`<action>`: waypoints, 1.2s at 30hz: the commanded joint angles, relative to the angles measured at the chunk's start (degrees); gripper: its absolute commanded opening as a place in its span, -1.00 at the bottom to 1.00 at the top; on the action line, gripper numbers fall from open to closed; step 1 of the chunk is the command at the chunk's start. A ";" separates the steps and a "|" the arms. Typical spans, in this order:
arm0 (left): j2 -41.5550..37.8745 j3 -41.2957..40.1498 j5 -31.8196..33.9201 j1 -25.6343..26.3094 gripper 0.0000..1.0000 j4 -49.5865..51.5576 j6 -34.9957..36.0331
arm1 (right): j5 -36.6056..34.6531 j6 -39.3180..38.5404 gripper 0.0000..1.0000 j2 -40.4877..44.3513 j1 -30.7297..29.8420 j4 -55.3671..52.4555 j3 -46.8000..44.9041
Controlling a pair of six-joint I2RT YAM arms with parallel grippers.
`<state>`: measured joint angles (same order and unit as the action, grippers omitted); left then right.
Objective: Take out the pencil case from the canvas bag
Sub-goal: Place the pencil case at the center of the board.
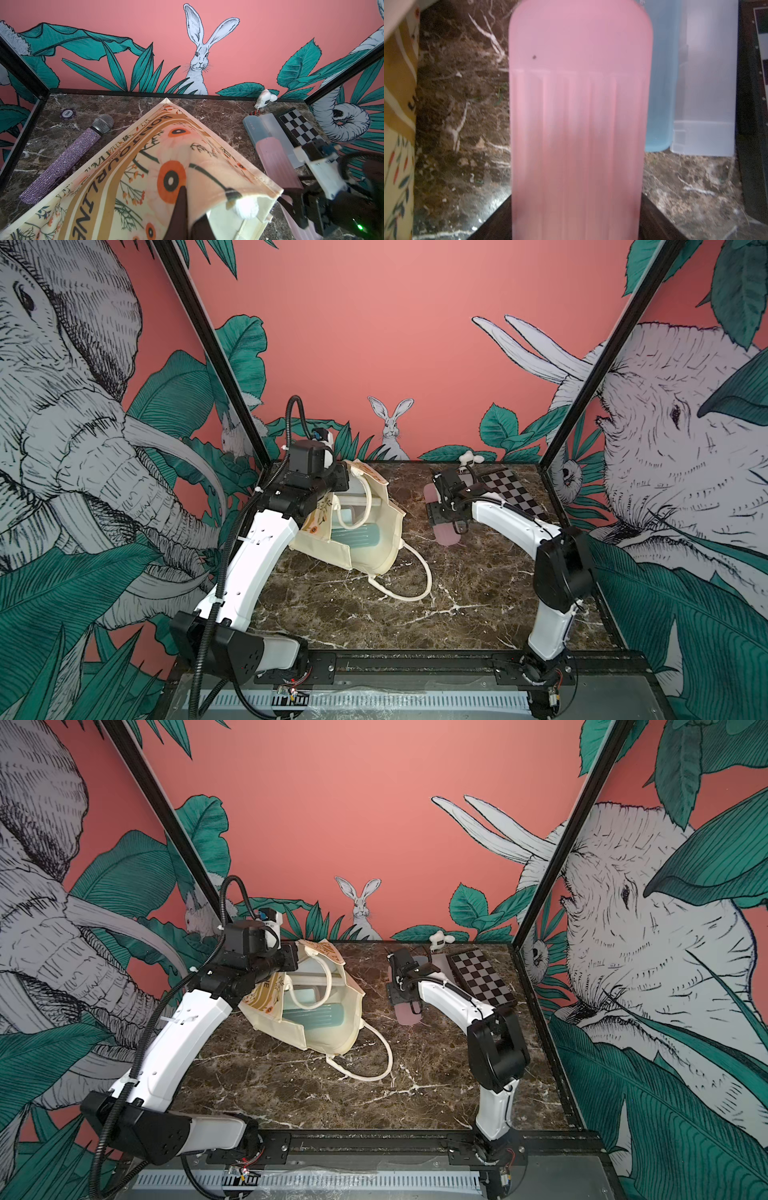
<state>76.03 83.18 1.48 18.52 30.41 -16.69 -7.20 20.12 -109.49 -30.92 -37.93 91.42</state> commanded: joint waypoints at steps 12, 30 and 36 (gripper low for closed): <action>-6.98 0.23 4.74 -1.73 -1.00 1.71 1.31 | -5.60 -1.52 0.25 -26.83 2.35 -17.38 39.82; -6.02 0.50 3.05 -1.81 -1.00 1.62 0.27 | -4.55 -2.19 0.29 -40.94 4.58 -23.17 56.34; -6.22 0.23 3.05 -1.76 -1.00 1.58 0.07 | -5.10 -2.16 0.32 -42.50 4.89 -22.30 56.34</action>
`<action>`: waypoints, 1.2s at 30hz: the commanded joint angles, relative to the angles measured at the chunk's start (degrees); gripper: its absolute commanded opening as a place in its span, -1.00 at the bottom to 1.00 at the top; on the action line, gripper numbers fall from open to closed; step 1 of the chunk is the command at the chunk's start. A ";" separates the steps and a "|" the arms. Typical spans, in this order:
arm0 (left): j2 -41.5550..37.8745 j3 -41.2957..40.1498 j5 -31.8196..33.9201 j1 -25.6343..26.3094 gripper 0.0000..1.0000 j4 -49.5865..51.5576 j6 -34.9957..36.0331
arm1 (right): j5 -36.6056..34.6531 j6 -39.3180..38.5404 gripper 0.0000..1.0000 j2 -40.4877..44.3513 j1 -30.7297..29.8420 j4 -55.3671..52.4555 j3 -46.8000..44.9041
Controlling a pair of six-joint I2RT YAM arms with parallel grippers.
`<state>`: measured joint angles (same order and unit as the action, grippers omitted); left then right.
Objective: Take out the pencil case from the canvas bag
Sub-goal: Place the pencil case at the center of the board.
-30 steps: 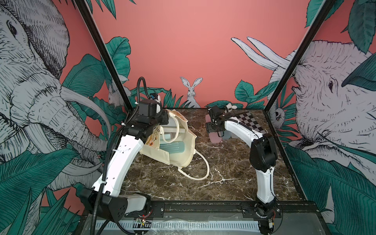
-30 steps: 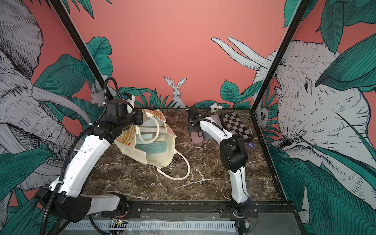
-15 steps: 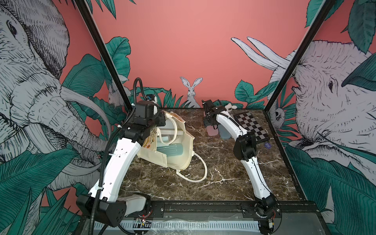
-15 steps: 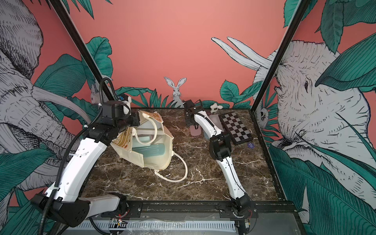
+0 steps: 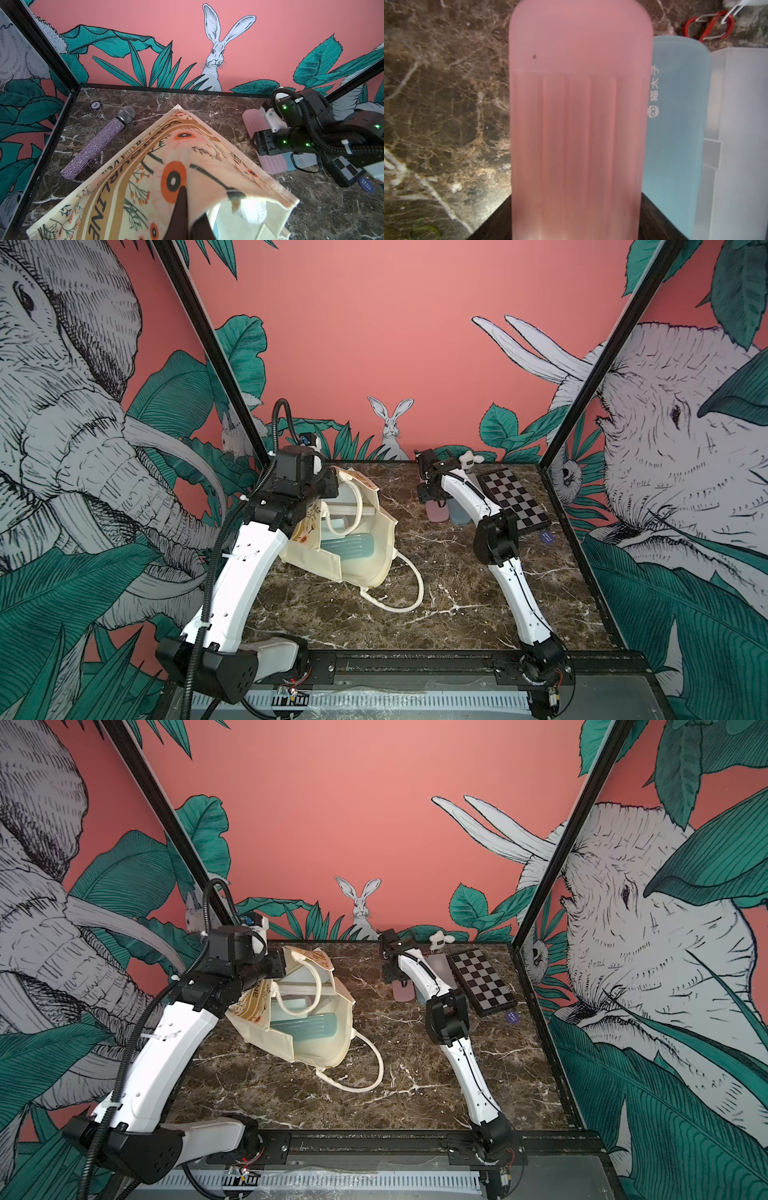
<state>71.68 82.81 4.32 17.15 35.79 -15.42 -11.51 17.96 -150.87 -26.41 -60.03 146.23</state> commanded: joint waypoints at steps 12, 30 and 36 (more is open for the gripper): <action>-1.86 0.27 0.02 -0.44 -1.00 -4.06 -1.28 | -1.28 0.06 0.68 -1.47 0.80 0.26 1.60; -1.37 0.08 -0.31 -0.51 -1.00 -4.38 -1.54 | -6.42 -1.70 0.80 -0.40 0.79 -0.18 1.10; -0.74 0.47 -1.16 -0.43 -1.00 -4.50 -1.62 | -4.32 -0.76 0.79 2.08 0.74 0.14 0.25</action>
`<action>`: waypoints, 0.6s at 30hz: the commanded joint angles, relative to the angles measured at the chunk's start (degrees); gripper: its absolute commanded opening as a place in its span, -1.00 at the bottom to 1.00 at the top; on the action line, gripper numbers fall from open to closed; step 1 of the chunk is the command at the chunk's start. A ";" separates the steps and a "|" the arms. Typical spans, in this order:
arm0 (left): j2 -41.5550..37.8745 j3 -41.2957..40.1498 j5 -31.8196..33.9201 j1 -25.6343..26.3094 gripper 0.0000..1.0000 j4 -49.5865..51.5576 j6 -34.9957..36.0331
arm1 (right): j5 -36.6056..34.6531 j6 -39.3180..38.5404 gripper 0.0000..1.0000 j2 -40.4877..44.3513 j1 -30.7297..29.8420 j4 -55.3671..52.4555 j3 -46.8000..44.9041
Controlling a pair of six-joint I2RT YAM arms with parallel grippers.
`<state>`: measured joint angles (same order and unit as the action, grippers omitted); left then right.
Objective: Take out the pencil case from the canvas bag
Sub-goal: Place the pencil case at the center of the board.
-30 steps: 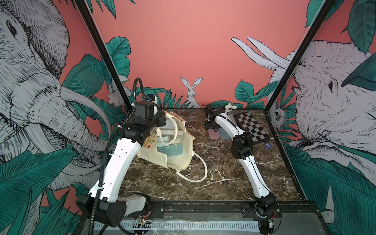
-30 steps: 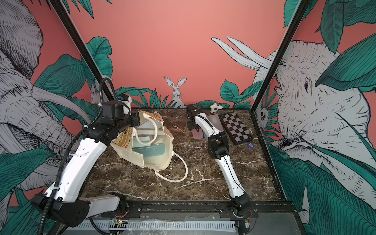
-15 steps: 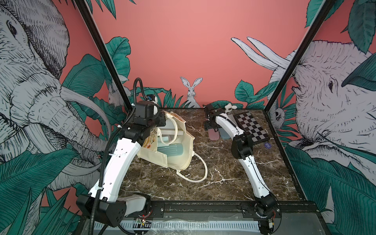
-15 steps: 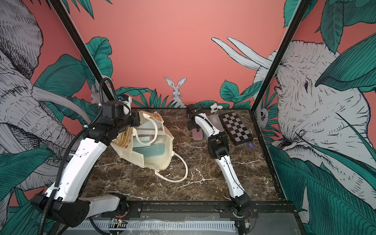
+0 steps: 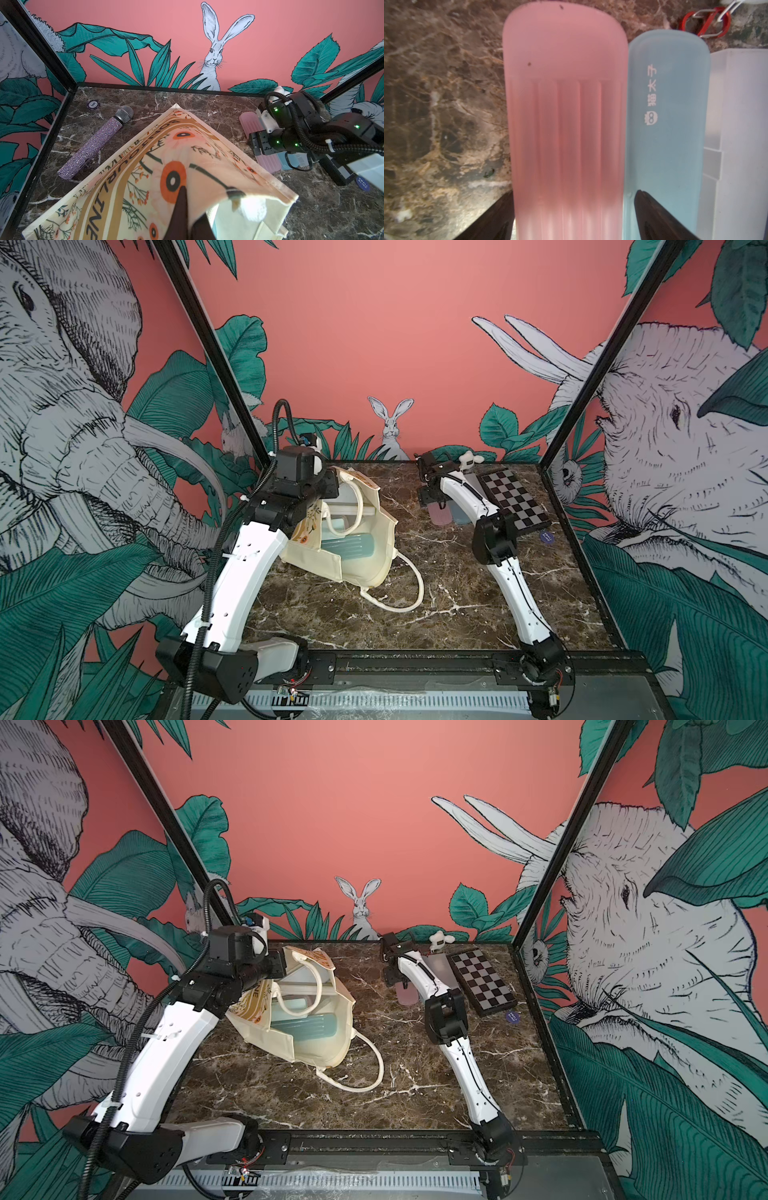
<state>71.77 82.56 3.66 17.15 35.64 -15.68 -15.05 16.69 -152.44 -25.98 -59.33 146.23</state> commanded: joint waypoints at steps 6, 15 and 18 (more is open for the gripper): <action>2.49 4.41 -6.49 -0.47 -1.00 -5.17 0.34 | 4.52 3.29 0.79 18.42 0.34 9.72 -17.38; 10.96 13.24 -19.32 0.18 -1.00 -8.17 2.02 | 14.94 8.97 0.68 46.86 0.23 35.82 -54.12; 13.44 15.83 -20.65 1.48 -1.00 -8.07 2.65 | 17.86 9.67 0.66 53.16 0.01 39.72 -61.60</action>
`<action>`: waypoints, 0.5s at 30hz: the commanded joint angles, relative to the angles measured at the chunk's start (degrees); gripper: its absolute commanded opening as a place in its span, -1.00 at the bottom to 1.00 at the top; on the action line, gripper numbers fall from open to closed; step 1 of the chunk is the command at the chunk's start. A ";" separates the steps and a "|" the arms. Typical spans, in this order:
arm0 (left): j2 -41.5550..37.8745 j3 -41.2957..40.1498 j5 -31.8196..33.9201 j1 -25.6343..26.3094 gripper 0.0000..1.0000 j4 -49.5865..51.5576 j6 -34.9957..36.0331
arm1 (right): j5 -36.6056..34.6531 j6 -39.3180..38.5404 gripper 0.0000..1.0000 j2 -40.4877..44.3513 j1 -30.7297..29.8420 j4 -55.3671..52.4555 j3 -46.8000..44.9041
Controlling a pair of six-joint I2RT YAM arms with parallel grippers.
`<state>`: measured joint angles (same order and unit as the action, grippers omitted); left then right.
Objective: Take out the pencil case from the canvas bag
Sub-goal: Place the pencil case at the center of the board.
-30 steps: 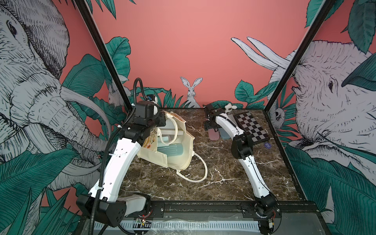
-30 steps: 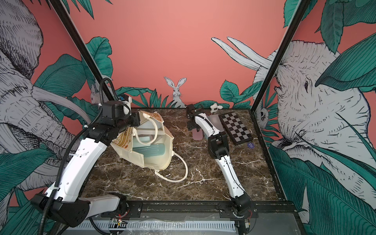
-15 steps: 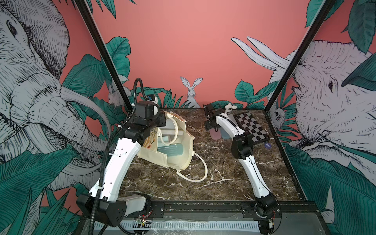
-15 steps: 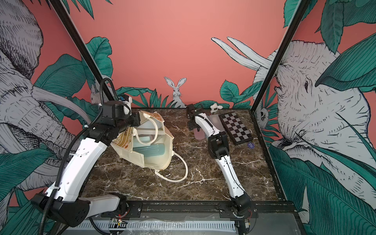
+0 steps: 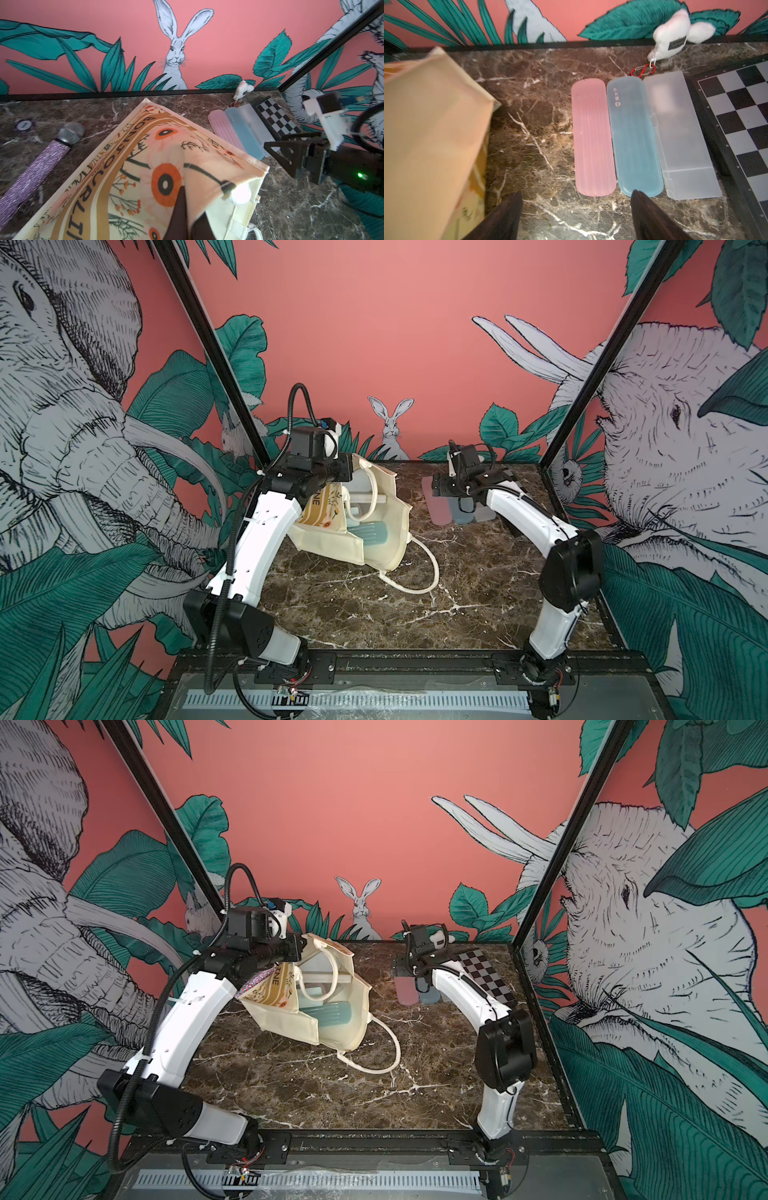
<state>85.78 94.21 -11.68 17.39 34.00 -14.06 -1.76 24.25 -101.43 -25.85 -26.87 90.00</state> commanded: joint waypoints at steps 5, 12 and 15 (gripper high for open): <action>2.97 7.34 -6.43 3.63 -1.00 -5.89 2.18 | 7.39 0.77 0.58 13.65 -1.72 12.44 -17.08; 5.36 8.53 -9.01 5.50 -1.00 -6.56 2.86 | 7.95 -4.12 0.34 27.30 -8.39 18.02 -29.40; 5.80 8.45 -10.20 5.90 -1.00 -6.93 2.73 | 9.67 -7.25 0.28 29.06 -11.30 19.91 -32.61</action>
<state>92.84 99.61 -18.11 22.72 32.82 -11.94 6.04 20.75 -73.12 -35.35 -11.75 59.48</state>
